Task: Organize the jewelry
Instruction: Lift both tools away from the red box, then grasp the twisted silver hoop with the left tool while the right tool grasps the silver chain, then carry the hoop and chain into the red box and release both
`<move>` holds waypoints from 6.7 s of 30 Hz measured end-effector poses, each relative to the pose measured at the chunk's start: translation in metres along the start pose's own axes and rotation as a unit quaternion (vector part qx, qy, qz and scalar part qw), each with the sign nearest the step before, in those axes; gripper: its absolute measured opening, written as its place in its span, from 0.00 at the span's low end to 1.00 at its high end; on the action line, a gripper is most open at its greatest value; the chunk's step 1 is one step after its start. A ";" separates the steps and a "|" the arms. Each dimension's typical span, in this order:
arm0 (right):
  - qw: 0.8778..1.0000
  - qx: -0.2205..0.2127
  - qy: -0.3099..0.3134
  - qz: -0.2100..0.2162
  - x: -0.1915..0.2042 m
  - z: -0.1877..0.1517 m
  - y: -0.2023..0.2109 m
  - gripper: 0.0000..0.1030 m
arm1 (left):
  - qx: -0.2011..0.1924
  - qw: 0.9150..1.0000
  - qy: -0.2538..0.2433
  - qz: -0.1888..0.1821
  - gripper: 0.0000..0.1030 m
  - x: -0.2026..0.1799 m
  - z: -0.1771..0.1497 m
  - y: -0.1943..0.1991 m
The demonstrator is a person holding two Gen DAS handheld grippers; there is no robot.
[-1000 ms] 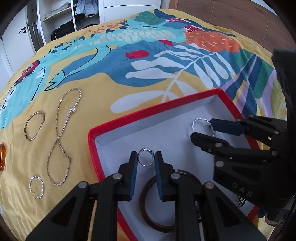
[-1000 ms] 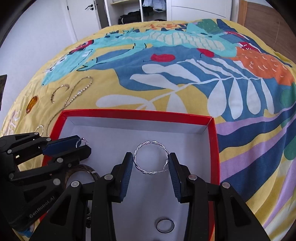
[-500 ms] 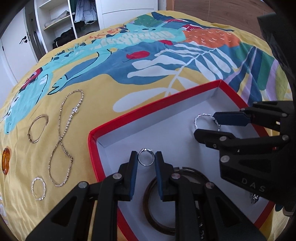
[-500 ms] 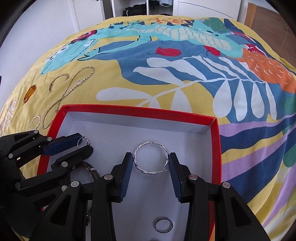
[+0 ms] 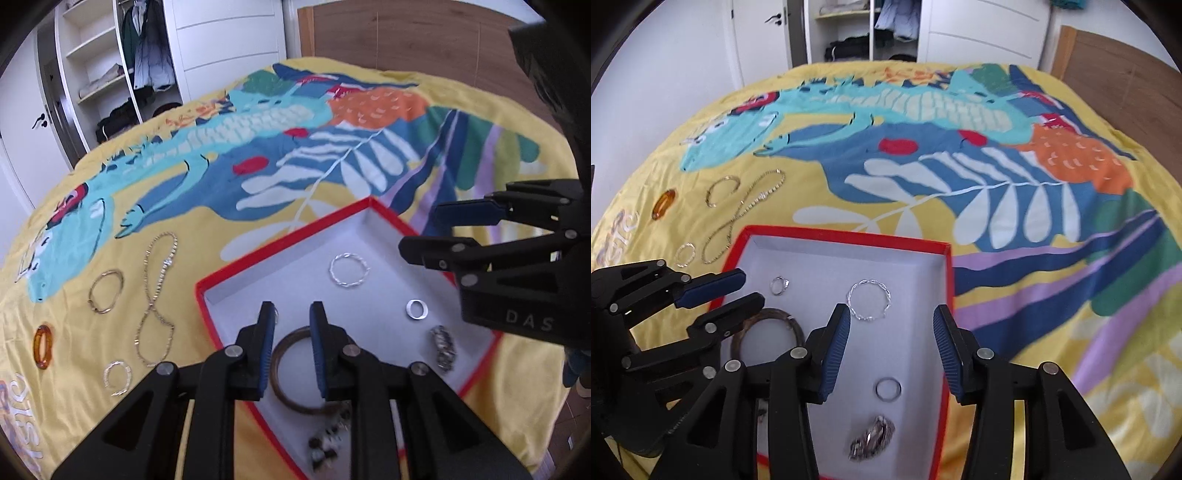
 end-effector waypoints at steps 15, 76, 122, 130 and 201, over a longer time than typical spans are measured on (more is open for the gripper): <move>0.996 -0.081 -0.017 0.024 0.067 0.007 0.177 0.45 | -0.027 0.996 0.044 0.070 0.35 0.060 -0.010 0.190; 0.989 -0.080 -0.005 0.121 0.247 -0.029 0.208 0.55 | -0.020 0.960 0.170 0.220 0.46 0.183 -0.124 0.325; 0.990 0.133 -0.021 0.042 0.206 0.039 -0.176 0.45 | 0.052 0.987 0.149 0.024 0.49 0.204 -0.114 -0.036; 0.990 0.130 -0.017 0.048 0.208 0.037 -0.173 0.08 | 0.039 0.982 0.183 0.023 0.36 0.217 -0.116 -0.027; 0.993 0.047 -0.103 0.039 0.012 -0.030 -0.045 0.04 | 0.048 0.995 0.090 -0.004 0.37 0.022 -0.032 -0.049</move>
Point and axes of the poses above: each gripper's, at about its wrist camera, not at the fingertips, and y roughly against the way its jaws point, x to its left, z to its top, the point moved 8 cm from there along -y, roughly the way its jaws point, and after that the axes turned 12 degrees about -x, right-handed, at the moved point
